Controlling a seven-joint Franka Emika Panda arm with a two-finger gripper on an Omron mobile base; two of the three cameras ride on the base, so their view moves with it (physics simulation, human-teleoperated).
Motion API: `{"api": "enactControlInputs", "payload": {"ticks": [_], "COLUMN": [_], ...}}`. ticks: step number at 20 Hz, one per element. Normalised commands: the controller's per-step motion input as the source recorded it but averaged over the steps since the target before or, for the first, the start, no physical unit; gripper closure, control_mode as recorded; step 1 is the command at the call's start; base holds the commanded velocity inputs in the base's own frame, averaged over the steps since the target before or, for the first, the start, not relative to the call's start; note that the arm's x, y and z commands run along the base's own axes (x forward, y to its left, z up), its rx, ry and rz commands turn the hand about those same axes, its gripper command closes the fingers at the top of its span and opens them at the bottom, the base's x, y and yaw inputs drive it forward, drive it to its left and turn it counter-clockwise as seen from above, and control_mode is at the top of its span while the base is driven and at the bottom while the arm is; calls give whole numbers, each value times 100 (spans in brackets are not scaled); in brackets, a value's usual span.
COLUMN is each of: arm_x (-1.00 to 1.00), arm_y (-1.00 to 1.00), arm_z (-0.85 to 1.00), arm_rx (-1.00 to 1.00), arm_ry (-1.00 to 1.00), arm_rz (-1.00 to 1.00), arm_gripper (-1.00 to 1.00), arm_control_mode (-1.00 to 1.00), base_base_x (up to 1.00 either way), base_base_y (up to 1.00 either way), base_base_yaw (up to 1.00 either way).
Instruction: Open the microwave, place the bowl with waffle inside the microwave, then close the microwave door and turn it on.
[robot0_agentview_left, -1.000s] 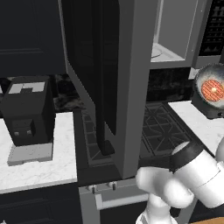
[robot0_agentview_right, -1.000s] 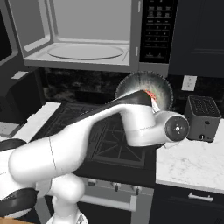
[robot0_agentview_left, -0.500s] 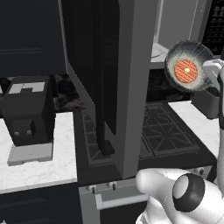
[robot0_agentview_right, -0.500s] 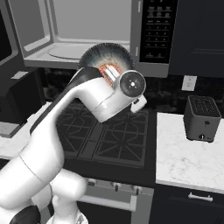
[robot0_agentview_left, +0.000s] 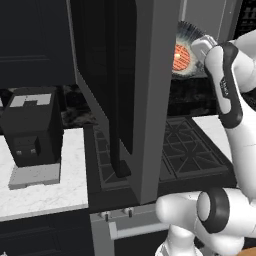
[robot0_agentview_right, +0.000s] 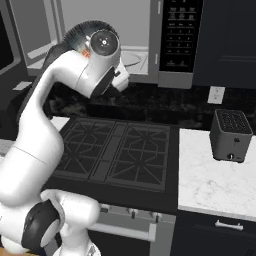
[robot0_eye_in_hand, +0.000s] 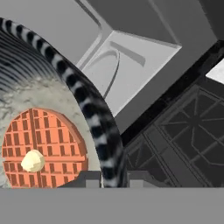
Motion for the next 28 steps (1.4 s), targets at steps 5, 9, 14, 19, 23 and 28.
{"api": "enactControlInputs", "payload": {"ticks": [5, 9, 14, 19, 23, 28], "arm_x": [68, 64, 78, 82, 77, 89], "arm_y": [75, 56, 21, 15, 23, 12], "arm_z": [20, 6, -2, 0, -22, -32], "arm_rx": [9, 13, 11, 4, 1, 2], "arm_ry": [0, 1, 4, 8, 11, 19], "arm_rz": [-23, -26, -20, -9, 5, 19], "arm_gripper": [100, 100, 100, 100, 100, 100], "arm_control_mode": [-100, -100, -100, -100, -100, -100], "base_base_x": [0, 0, 0, 0, 0, 0], "base_base_y": [0, 0, 0, 0, 0, 0], "base_base_yaw": [0, 0, 0, 0, 0, 0]}}
